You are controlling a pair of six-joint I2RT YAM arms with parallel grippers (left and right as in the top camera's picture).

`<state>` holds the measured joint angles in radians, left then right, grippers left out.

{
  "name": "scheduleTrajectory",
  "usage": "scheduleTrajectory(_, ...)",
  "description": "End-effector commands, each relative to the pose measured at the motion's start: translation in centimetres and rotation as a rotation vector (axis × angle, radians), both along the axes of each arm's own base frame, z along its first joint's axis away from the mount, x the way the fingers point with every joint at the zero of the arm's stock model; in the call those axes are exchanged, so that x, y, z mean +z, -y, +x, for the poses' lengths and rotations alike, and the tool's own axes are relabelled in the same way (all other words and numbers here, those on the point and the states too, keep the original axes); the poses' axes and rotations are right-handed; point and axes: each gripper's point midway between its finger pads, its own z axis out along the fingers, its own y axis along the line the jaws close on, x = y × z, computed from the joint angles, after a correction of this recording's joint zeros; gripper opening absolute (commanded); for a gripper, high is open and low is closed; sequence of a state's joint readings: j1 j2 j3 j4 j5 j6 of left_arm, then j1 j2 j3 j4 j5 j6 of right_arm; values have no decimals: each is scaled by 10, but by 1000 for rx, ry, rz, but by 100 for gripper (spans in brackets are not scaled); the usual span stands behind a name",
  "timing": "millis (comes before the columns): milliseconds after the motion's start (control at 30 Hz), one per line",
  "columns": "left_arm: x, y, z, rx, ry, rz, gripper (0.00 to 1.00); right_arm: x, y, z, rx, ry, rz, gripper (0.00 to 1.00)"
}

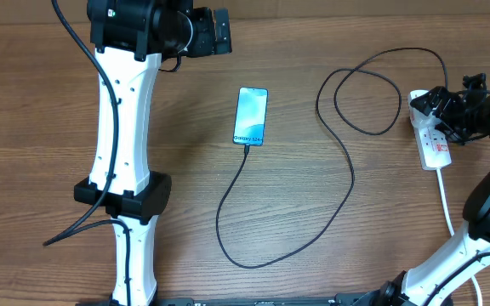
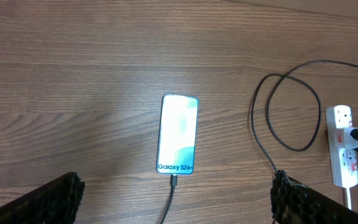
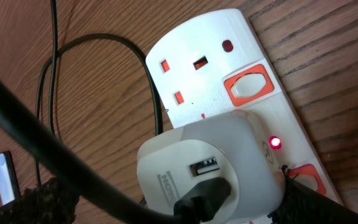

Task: Plug charger to phone and switch on socket
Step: 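Press the orange switch beside the plug with the right gripper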

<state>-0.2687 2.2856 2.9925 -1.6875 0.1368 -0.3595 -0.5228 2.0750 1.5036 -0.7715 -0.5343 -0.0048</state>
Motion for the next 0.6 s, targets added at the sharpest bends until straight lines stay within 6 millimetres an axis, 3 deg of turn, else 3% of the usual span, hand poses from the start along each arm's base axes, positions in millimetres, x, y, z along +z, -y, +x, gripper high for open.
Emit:
scheduleTrajectory(0, -2, -2, 1, -9, 4, 22, 100, -6, -22, -4, 18, -36, 73, 100)
scheduleTrajectory(300, -2, -2, 1, -9, 4, 22, 100, -10, 3, -21, -118, -137, 27, 100)
scheduleTrajectory(567, -2, -2, 1, -9, 4, 22, 99, 38, 18, -31, -192, -105, -77, 100)
